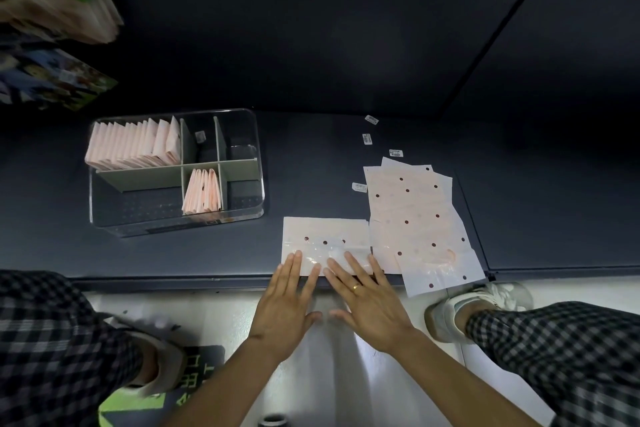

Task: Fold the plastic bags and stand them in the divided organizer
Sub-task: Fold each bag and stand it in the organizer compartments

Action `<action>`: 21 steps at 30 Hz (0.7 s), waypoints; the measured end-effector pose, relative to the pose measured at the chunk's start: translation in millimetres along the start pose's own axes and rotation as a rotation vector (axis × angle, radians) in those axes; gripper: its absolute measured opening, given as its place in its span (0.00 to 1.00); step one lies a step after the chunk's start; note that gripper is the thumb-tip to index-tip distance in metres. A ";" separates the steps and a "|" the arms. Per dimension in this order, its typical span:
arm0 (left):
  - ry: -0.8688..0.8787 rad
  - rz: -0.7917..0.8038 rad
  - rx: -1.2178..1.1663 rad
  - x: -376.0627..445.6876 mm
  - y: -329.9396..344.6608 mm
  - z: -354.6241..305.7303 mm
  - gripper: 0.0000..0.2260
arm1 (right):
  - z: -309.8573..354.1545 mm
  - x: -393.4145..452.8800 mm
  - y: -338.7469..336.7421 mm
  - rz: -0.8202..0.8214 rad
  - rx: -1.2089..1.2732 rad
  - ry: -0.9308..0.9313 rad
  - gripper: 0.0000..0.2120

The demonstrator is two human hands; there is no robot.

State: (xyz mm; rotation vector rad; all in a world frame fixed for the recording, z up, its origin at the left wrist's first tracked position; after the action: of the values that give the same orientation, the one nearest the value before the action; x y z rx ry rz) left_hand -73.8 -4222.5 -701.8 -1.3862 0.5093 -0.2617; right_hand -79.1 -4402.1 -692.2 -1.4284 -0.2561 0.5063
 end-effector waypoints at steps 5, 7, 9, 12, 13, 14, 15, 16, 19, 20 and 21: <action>0.015 0.027 -0.024 -2.2 3.4 10.6 0.30 | -20.5 -16.6 -7.6 -0.012 0.002 0.085 0.29; 0.011 0.014 -0.035 -2.8 3.5 12.6 0.29 | -24.0 -16.1 -13.2 -0.106 0.048 0.108 0.26; 0.000 -0.041 -0.039 -1.1 -0.7 13.6 0.28 | -24.8 -9.4 -21.3 -0.261 0.146 0.164 0.17; -0.001 -0.014 -0.071 1.4 -7.7 15.9 0.25 | -26.7 2.1 -28.3 -0.355 0.268 0.220 0.11; -0.003 0.003 -0.087 2.3 -7.9 16.8 0.24 | -27.5 4.6 -29.7 -0.339 0.290 0.226 0.11; -0.011 0.007 -0.103 3.3 -8.5 17.7 0.24 | -28.7 7.1 -30.3 -0.332 0.297 0.221 0.11; -0.020 0.006 -0.114 4.6 -9.5 18.9 0.24 | -29.8 9.1 -30.7 -0.328 0.292 0.214 0.11; -0.026 0.005 -0.122 5.3 -10.3 19.7 0.24 | -30.8 10.8 -30.9 -0.320 0.285 0.205 0.10; -0.055 0.011 -0.127 8.8 -14.0 21.6 0.25 | -31.1 14.6 -31.2 -0.274 0.221 0.166 0.10; -0.074 0.012 -0.129 11.2 -15.3 22.9 0.26 | -31.5 15.5 -31.9 -0.261 0.208 0.154 0.11; -0.094 0.009 -0.144 13.9 -17.0 25.1 0.26 | -31.9 16.6 -33.1 -0.247 0.208 0.148 0.12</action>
State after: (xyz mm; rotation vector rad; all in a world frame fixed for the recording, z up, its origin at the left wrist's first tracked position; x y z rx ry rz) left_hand -47.5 -4210.3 -685.4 -1.5279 0.4638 -0.1540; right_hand -44.0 -4424.0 -666.3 -1.2044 -0.2498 0.2166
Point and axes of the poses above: each hand's wrist, its own x-axis towards the middle knuckle, its own y-axis out of the palm, z = x × y, the point moved 2 cm from there along x, towards the middle knuckle, and after that the axes turned 11 degrees about x, right-handed, at the moved point
